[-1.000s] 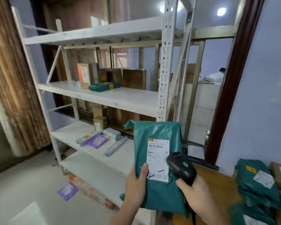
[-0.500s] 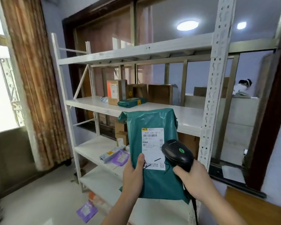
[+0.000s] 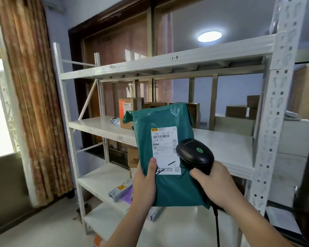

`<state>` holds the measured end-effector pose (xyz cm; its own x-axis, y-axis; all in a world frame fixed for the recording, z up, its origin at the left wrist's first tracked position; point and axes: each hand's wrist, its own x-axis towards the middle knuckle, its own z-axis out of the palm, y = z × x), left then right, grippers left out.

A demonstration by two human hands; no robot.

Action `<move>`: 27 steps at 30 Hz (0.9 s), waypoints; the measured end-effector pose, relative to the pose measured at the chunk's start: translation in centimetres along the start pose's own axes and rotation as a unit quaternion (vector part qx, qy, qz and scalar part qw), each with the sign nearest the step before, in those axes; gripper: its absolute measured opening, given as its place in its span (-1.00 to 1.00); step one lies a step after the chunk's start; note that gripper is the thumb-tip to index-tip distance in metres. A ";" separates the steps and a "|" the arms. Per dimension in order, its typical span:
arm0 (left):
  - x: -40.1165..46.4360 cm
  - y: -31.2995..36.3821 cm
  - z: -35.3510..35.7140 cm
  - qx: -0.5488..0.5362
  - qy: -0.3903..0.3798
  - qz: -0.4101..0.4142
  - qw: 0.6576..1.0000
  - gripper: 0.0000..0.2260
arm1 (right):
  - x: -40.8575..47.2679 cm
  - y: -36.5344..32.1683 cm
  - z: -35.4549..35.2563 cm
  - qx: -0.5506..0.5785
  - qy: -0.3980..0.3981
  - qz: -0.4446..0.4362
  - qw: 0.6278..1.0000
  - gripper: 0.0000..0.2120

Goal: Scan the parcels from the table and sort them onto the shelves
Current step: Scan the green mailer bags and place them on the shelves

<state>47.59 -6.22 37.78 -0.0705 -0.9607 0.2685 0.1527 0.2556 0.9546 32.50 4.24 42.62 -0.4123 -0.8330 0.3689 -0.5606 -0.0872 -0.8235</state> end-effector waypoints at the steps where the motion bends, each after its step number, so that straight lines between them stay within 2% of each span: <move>1: 1.0 0.2 0.1 -0.003 0.003 0.004 1.000 -0.66 | 1.1 -0.4 0.1 -0.002 0.004 -0.008 1.000 -0.83; 5: 5.4 0.7 -0.1 -0.009 0.017 0.032 0.999 -0.68 | 5.3 -1.7 1.2 0.003 -0.003 -0.024 1.000 -0.91; 10: 10.4 0.8 -1.6 -0.020 0.031 0.059 0.998 -0.44 | 9.4 -3.2 4.0 -0.004 -0.013 -0.039 0.999 -0.94; 12: 12.5 0.7 -2.6 -0.020 0.032 0.064 0.997 -0.41 | 10.9 -3.9 5.5 -0.004 -0.016 -0.039 0.999 -0.91; 14: 14.6 0.6 -3.6 -0.022 0.034 0.068 0.997 -0.46 | 12.2 -4.5 7.0 -0.004 -0.014 -0.040 0.999 -0.89; 17: 17.8 0.6 -5.0 -0.028 0.016 0.067 0.997 -0.70 | 14.0 -5.5 9.2 -0.002 0.000 -0.041 0.999 -0.90; 19: 20.1 0.6 -5.8 -0.037 -0.005 0.069 0.997 -0.74 | 15.1 -6.2 10.5 -0.004 0.016 -0.039 0.999 -0.90; 27: 28.0 0.8 -7.2 -0.037 -0.110 0.112 0.987 -0.38 | 19.2 -8.3 14.2 -0.016 0.085 -0.022 0.996 -0.83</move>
<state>52.83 -33.74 45.12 -0.2384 -0.8321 0.5008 0.2600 0.4421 0.8584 39.45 -18.76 50.39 -0.5012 -0.7243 0.4735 -0.6024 -0.1007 -0.7918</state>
